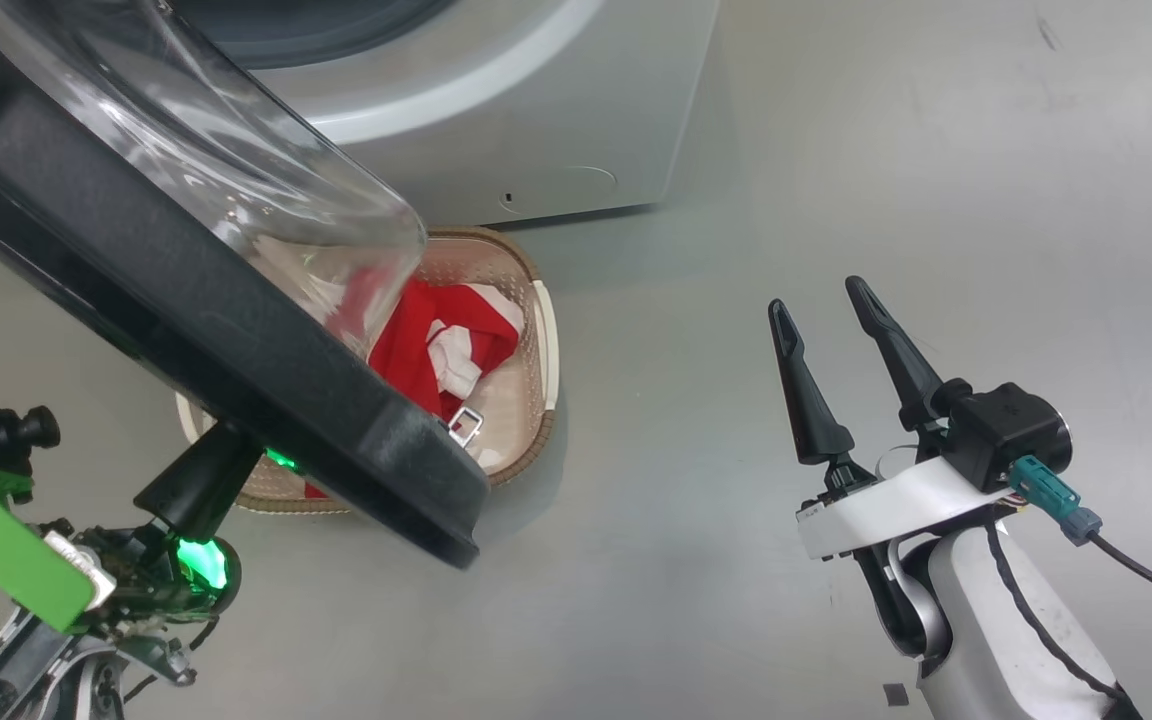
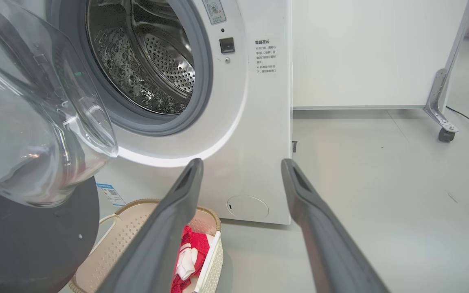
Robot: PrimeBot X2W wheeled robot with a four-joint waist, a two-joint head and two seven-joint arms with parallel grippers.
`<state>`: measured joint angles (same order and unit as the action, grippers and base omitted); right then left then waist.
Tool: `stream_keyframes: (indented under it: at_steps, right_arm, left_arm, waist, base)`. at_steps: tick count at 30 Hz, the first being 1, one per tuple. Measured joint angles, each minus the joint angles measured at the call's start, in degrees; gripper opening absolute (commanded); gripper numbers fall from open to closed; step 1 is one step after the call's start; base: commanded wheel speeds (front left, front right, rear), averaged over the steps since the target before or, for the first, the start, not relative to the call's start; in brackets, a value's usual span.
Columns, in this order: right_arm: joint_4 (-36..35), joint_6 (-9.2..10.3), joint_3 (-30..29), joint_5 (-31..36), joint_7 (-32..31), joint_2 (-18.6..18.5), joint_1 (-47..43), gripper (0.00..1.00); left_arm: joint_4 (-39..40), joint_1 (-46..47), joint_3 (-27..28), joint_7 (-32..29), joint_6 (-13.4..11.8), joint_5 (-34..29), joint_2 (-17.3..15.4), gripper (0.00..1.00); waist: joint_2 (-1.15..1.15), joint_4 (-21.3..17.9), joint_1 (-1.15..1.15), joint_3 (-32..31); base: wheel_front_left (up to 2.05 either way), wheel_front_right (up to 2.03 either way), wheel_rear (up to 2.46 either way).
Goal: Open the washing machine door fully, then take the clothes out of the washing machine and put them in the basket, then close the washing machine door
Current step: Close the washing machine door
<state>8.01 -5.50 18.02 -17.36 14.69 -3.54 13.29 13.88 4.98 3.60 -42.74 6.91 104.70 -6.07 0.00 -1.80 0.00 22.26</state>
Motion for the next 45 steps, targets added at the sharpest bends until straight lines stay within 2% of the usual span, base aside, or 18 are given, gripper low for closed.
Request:
stream_keyframes:
  at_steps: [17,23,28,45]
  right_arm:
    - [-1.1,-0.42,0.2,-3.0,0.0,0.3,2.1,1.0]
    - [-2.1,-0.42,0.2,-4.8,0.0,0.4,3.5,1.0]
    - [-2.7,-0.42,0.2,-5.4,0.0,0.5,4.3,1.0]
    - [-2.6,-0.3,0.2,-7.3,0.0,0.6,5.4,1.0]
  left_arm:
    - [-3.0,9.1,2.3,2.9,-0.1,-2.3,-0.3,0.0]
    - [-6.0,14.3,2.0,4.3,-1.7,-4.6,-0.9,0.0]
    - [-8.5,19.6,1.6,6.5,-2.6,-7.5,-0.8,0.0]
    - [-19.4,34.1,1.8,17.4,-2.6,-14.6,2.3,0.0]
  waist:
    - [0.0,-10.2,-0.01,4.5]
    - [0.0,-12.7,0.0,6.9]
    - [0.0,-14.0,0.0,8.7]
    - [0.0,-15.0,0.0,10.1]
  base:
    - [0.0,0.0,0.0]
    - [0.0,0.0,0.0]
    - [0.0,0.0,0.0]
    - [0.0,0.0,0.0]
